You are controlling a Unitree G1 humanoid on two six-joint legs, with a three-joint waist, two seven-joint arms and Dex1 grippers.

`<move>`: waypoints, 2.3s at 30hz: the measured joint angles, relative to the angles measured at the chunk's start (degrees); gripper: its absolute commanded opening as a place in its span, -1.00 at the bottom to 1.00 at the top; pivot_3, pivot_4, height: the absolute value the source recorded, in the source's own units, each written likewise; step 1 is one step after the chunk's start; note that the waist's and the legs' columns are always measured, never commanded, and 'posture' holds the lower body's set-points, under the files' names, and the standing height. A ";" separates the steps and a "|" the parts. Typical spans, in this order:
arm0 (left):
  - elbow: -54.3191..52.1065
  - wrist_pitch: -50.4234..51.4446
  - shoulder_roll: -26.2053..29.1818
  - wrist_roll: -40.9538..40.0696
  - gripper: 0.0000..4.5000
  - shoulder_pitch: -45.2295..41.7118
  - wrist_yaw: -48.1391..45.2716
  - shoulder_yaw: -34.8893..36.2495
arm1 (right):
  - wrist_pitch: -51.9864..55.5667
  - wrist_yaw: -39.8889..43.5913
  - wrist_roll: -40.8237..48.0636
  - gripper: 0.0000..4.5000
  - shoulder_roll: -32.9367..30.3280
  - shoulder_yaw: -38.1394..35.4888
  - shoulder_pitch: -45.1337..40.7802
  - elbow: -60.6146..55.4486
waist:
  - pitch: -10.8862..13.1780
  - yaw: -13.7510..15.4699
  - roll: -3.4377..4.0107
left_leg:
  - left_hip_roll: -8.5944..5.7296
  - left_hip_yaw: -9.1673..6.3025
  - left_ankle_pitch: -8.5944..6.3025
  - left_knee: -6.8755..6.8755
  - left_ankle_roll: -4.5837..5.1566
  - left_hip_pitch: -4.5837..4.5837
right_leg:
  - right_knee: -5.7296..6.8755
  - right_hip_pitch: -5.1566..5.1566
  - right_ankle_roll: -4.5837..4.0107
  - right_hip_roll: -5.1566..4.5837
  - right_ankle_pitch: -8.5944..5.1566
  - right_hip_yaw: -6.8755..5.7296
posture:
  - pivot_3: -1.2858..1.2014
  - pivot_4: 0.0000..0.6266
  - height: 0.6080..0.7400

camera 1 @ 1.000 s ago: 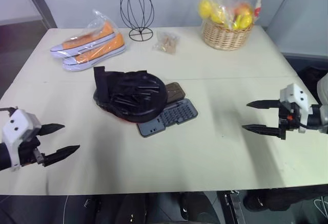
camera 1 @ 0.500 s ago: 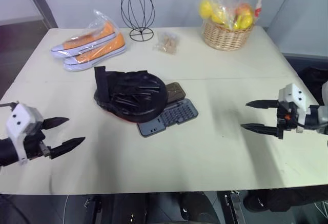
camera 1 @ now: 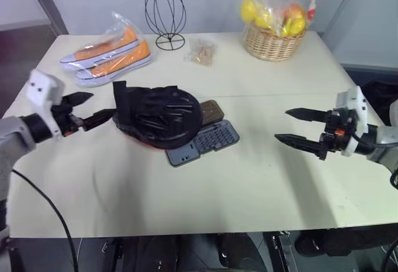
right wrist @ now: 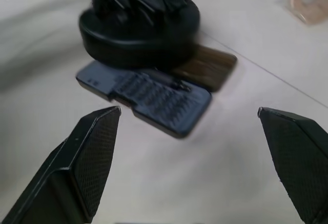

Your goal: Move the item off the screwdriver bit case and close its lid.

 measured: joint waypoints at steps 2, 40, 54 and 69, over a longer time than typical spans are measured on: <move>3.61 -0.85 -1.10 1.88 0.99 -2.49 0.38 -2.70 | 0.43 -0.94 0.45 1.00 0.21 -0.03 0.20 -1.15 | 0.00 0.04 -0.01 | -0.01 -0.01 0.00 0.00 0.00 -0.02 | 0.00 -0.02 0.00 0.01 0.00 0.00 | 0.03 -0.52 1.00; 13.97 1.58 -6.81 0.26 -0.99 -4.62 6.46 11.11 | -2.06 0.82 -0.84 1.00 -0.57 3.37 -2.89 -2.07 | 0.02 -0.41 -0.07 | 0.10 -0.05 0.00 0.00 0.00 -0.22 | 0.07 -0.30 0.04 0.01 0.02 0.00 | 0.03 -0.52 1.00; 5.75 1.16 -5.99 0.30 0.21 17.77 10.25 24.41 | -5.72 4.57 -4.39 1.00 -0.35 10.26 -8.83 3.82 | -0.08 0.36 -0.24 | -0.23 -0.18 0.01 0.01 -0.05 -0.29 | -0.02 -0.16 0.02 -0.71 0.02 -0.20 | 0.03 -0.52 1.00; -12.06 13.97 19.66 -16.03 0.98 26.12 -18.98 34.51 | -4.63 8.09 -2.85 1.00 -4.36 5.13 -3.83 0.50 | -0.15 0.93 -0.25 | -0.30 -0.18 0.09 0.04 -0.18 -0.93 | -0.02 -0.80 -0.21 -0.77 -0.08 -0.28 | 0.03 -0.52 1.00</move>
